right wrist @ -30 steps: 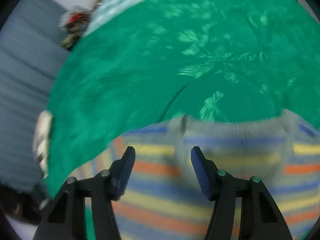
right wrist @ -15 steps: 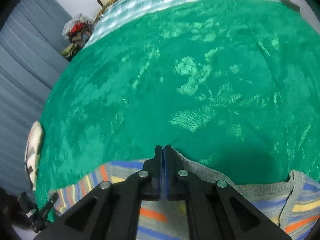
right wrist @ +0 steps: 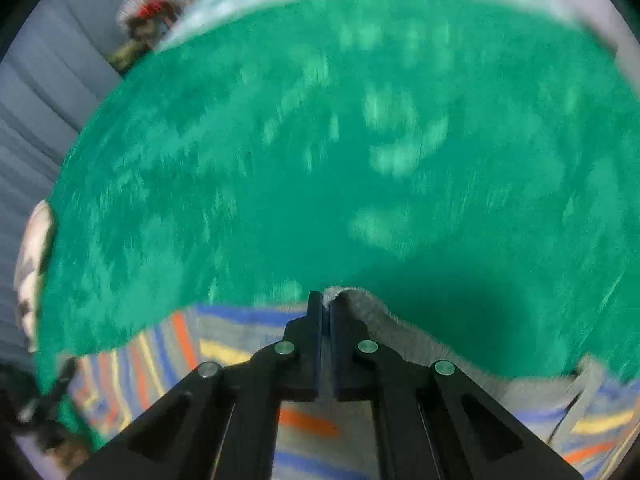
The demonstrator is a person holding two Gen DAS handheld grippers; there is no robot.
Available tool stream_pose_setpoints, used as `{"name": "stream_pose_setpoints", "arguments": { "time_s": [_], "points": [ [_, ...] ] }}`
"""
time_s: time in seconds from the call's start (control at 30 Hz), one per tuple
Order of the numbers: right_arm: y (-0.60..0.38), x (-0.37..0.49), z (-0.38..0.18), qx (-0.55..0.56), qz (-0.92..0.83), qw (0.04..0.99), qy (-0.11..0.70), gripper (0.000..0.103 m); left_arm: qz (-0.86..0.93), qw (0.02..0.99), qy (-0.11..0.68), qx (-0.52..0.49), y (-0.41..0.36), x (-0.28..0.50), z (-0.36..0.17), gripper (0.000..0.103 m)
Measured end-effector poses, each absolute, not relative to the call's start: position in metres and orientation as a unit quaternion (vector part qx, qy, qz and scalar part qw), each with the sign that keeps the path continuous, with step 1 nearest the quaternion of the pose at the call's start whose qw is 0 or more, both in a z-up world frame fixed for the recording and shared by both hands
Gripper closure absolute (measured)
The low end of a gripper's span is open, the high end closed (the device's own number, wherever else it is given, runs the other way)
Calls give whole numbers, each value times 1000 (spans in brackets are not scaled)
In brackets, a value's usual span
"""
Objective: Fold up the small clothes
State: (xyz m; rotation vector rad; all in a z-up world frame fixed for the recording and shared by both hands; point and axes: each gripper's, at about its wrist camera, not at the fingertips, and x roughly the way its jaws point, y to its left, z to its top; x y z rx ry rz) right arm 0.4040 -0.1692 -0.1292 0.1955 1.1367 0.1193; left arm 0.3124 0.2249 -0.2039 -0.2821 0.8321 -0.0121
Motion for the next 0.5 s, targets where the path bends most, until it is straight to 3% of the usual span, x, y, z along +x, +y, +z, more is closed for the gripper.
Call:
{"name": "stream_pose_setpoints", "arguments": {
  "time_s": [0.2, 0.23, 0.3, 0.33, 0.37, 0.43, 0.5],
  "points": [
    [-169, 399, -149, 74, 39, 844, 529, 100, 16, 898, 430, -88, 213, 320, -219, 98],
    [-170, 397, -146, 81, 39, 844, 528, 98, 19, 899, 429, -89, 214, 320, -218, 93],
    [-173, 392, -137, 88, 42, 844, 527, 93, 26, 900, 424, -101, 218, 315, -213, 69],
    [-175, 386, -129, 85, 44, 847, 523, 82, 33, 903, 414, -111, 223, 308, -207, 34],
    [-174, 377, -119, 76, 44, 852, 516, 57, 42, 907, 403, -117, 228, 302, -203, 23],
    [-181, 349, -89, 59, 41, 869, 490, 29, 60, 915, 377, -128, 237, 283, -187, 18],
    [-192, 308, -57, 47, 42, 886, 459, 28, 53, 917, 372, -130, 240, 268, -175, 18]
  ]
}}
